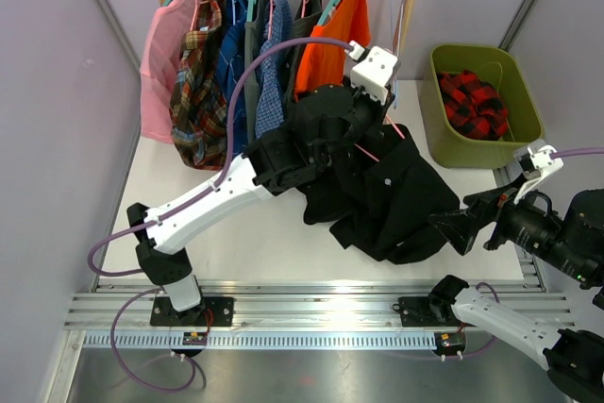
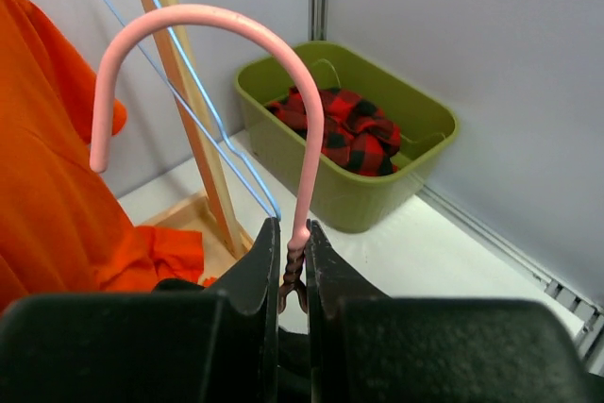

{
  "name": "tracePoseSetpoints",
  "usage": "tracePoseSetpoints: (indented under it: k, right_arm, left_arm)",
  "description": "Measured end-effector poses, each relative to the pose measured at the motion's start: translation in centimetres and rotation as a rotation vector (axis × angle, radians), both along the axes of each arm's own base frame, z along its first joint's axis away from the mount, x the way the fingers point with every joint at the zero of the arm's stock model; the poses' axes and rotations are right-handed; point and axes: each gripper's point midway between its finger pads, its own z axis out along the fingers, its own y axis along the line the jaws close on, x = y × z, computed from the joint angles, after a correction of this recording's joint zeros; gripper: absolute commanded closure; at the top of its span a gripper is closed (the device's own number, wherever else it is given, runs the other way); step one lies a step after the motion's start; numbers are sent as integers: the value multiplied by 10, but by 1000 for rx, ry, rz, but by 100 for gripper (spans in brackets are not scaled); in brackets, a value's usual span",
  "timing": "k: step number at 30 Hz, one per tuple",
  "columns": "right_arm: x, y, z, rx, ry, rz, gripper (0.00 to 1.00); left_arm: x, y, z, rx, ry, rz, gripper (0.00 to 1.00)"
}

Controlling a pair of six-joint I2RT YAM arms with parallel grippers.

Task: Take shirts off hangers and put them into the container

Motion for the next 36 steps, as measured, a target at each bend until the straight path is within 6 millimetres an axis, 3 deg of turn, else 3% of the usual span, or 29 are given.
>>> tracePoseSetpoints:
  k: [6,17,22,27,29,30,31,33,36]
  right_arm:
    - [2,-2,-7,-16,5,-12,1]
    - [11,-4,-22,-70,21,-42,6]
    - [15,2,-34,-91,46,-32,18]
    - [20,13,-50,-106,82,-4,48]
    - [20,18,-56,-106,98,13,65]
    - [20,20,-58,-105,103,17,82]
    - [20,21,-59,-106,105,24,89]
    - [20,23,-60,-97,113,31,100]
    - [18,23,-58,-86,108,29,100]
  left_arm:
    - [-4,8,36,-51,-43,-1,100]
    - [-13,35,63,-74,-78,8,100]
    - [-14,45,82,-103,-105,20,100]
    - [-14,54,100,-139,-130,35,100]
    - [-11,57,107,-150,-145,47,100]
    - [-9,58,111,-157,-152,55,100]
    - [-6,60,114,-163,-159,65,100]
    - [1,64,117,-168,-172,88,100]
    - [13,69,116,-158,-186,127,100]
